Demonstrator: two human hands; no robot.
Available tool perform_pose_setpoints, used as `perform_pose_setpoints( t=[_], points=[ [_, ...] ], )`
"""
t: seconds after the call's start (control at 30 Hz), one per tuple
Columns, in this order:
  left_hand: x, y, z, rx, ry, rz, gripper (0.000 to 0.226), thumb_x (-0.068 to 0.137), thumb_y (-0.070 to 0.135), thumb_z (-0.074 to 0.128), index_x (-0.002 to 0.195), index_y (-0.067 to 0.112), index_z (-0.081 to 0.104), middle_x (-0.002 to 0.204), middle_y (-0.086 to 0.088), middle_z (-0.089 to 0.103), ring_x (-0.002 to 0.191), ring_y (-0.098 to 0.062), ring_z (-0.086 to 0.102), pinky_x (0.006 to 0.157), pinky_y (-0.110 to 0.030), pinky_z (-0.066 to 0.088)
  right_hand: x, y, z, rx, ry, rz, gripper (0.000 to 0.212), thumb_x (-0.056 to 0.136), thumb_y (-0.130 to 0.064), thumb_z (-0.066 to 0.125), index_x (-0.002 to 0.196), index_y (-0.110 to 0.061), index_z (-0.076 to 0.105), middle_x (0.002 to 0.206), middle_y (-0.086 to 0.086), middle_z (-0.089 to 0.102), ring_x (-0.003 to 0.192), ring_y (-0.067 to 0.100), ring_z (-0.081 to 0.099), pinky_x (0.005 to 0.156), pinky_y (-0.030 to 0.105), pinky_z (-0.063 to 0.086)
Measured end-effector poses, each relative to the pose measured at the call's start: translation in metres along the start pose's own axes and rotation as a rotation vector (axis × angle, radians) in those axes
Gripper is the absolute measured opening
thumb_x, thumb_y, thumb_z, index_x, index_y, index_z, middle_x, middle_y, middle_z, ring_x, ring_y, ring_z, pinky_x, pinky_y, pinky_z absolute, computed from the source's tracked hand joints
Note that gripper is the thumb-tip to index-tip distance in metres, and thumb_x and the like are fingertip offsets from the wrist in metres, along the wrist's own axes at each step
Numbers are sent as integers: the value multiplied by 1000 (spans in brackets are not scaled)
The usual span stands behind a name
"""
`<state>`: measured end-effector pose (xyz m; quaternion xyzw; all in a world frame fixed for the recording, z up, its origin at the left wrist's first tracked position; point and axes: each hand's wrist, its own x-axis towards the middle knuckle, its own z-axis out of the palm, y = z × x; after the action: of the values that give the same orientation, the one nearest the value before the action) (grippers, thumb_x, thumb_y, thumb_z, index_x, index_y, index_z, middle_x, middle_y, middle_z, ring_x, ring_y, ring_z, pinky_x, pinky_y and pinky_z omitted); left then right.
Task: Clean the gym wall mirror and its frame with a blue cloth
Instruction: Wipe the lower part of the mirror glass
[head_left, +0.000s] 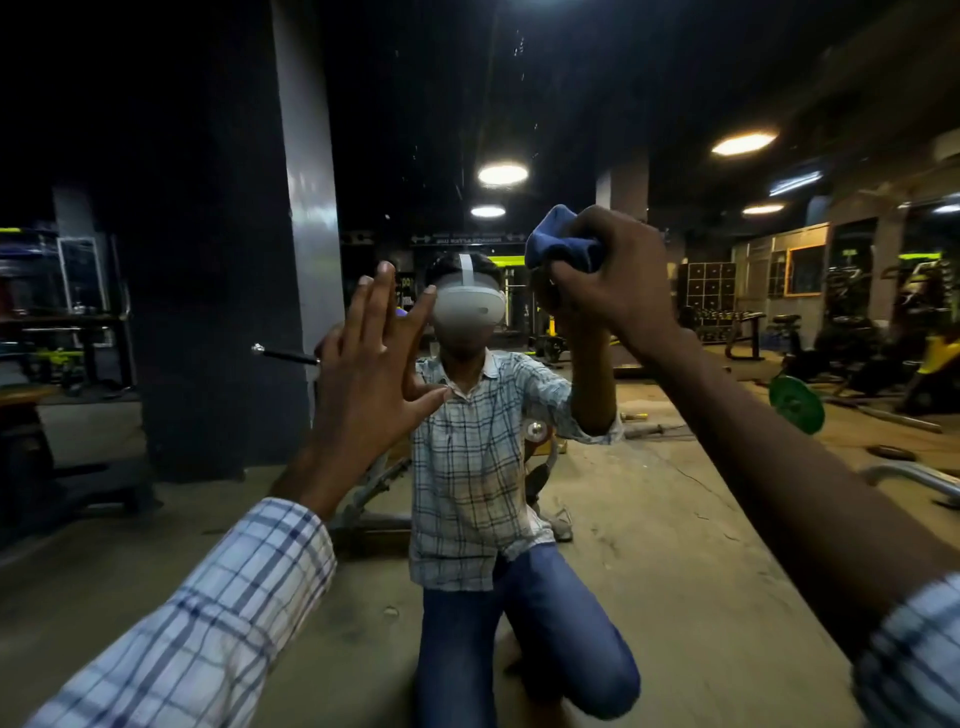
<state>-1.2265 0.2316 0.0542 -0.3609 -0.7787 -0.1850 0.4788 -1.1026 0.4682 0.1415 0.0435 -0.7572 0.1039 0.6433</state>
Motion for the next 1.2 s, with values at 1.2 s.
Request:
perform_pose_setpoints(
  t=[1.2],
  points=[
    [2, 26, -7, -104, -48, -150, 117, 73, 44, 91, 164, 37, 17, 173, 3, -14, 160, -24, -11, 122, -62, 17, -76, 43, -19, -83, -258, -199, 35, 86, -32, 74, 115, -15, 64, 105, 4, 66, 90, 20, 63, 79, 41, 57]
  ],
)
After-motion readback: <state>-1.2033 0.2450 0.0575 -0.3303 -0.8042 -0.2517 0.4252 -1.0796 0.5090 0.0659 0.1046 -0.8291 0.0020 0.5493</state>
